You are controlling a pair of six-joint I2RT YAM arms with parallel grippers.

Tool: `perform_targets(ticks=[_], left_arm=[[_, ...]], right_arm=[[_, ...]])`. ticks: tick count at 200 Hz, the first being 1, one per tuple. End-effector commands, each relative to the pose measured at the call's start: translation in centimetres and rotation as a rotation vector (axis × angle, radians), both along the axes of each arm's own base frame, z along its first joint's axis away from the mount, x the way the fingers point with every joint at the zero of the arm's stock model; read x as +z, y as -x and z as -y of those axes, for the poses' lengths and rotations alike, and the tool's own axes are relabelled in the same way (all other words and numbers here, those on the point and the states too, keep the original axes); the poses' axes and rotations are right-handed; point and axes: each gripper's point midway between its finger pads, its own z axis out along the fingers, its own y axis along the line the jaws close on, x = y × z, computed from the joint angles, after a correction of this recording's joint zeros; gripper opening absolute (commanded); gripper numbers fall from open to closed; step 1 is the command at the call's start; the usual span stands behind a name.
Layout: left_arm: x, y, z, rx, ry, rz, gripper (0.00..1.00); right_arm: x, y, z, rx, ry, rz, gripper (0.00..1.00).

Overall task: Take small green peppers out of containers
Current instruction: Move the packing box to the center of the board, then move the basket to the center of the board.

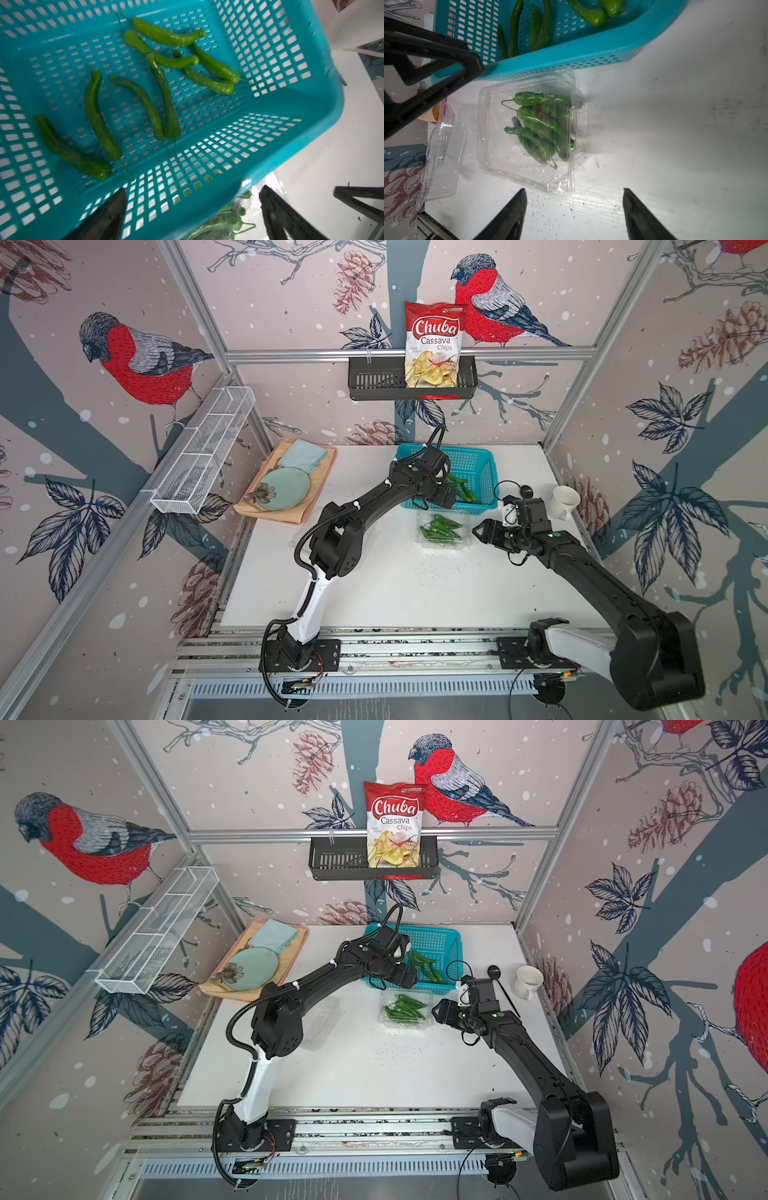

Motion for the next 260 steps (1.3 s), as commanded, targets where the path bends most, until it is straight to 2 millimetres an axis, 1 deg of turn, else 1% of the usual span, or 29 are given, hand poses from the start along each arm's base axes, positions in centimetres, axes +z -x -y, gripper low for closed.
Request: perform_targets(ticks=[1,7,31,55,66,87,101,112,124,142,155,183,197,201,202,203,206,219,233,241,260], left_arm=[[2.6,-0.5,-0.5,0.063,0.013,0.041,0.96],[3.2,-0.4,-0.5,0.071,0.020,0.049,0.96],[5.1,0.2,-1.3,0.100,0.026,0.064,0.96],[5.8,1.9,-2.6,0.115,0.013,0.063,0.96],[5.5,2.9,-3.3,0.113,0.007,0.042,0.96],[3.4,5.5,-4.8,0.093,-0.029,-0.025,0.96],[2.2,7.0,-5.7,0.076,-0.042,-0.051,0.96],[1.1,7.7,-6.2,0.063,-0.056,-0.068,0.96],[0.1,7.9,-6.3,0.052,-0.072,-0.085,0.96],[-0.7,7.3,-5.1,0.031,-0.064,-0.098,0.96],[-1.0,6.4,-3.6,0.016,-0.039,-0.103,0.96],[-0.6,4.0,-0.3,-0.008,0.020,-0.098,0.96],[-0.9,3.1,0.9,-0.020,0.037,-0.101,0.96],[-1.2,2.9,1.1,-0.023,0.036,-0.102,0.96],[-1.3,2.9,1.1,-0.023,0.035,-0.104,0.96],[-1.4,2.9,1.1,-0.023,0.033,-0.105,0.96],[-1.6,2.7,1.2,-0.023,0.029,-0.104,0.96],[-2.8,2.1,1.1,-0.020,0.016,-0.110,0.96],[-3.7,1.5,0.6,-0.004,-0.008,-0.103,0.96],[-3.9,1.1,0.2,0.007,-0.027,-0.088,0.96],[-3.7,0.3,-0.6,0.040,-0.061,-0.048,0.96]], right_arm=[[0.6,-2.0,-0.5,0.017,-0.004,0.033,0.73],[0.0,-2.6,-0.5,0.021,0.004,0.017,0.72],[-0.9,-5.8,-0.4,0.008,0.023,0.016,0.72],[-2.0,-9.2,-0.7,0.006,0.043,0.003,0.71],[-2.3,-10.8,-0.6,-0.005,0.055,0.004,0.71],[-2.3,-13.1,-0.9,-0.005,0.060,0.011,0.72],[-1.8,-13.7,-0.9,-0.008,0.062,0.024,0.73],[-1.2,-13.7,-0.9,-0.011,0.061,0.032,0.73],[-0.4,-12.9,-0.8,-0.015,0.056,0.038,0.73],[0.4,-10.7,-0.8,-0.017,0.048,0.037,0.74],[0.7,-8.5,-1.0,-0.007,0.044,0.030,0.74],[0.7,-3.2,-1.8,0.027,0.015,-0.002,0.74],[0.7,-0.8,-2.6,0.067,-0.023,-0.017,0.74],[0.3,-0.2,-2.8,0.075,-0.029,-0.034,0.74],[0.2,0.0,-2.9,0.076,-0.029,-0.040,0.74],[0.5,0.1,-3.0,0.080,-0.033,-0.029,0.74],[0.7,0.6,-3.1,0.085,-0.036,-0.028,0.74],[0.3,2.2,-3.5,0.108,-0.028,-0.044,0.74],[-0.2,3.4,-3.6,0.121,-0.020,-0.058,0.74],[-0.4,3.8,-3.5,0.125,-0.017,-0.063,0.74],[-0.9,4.6,-3.4,0.146,-0.014,-0.075,0.75]])
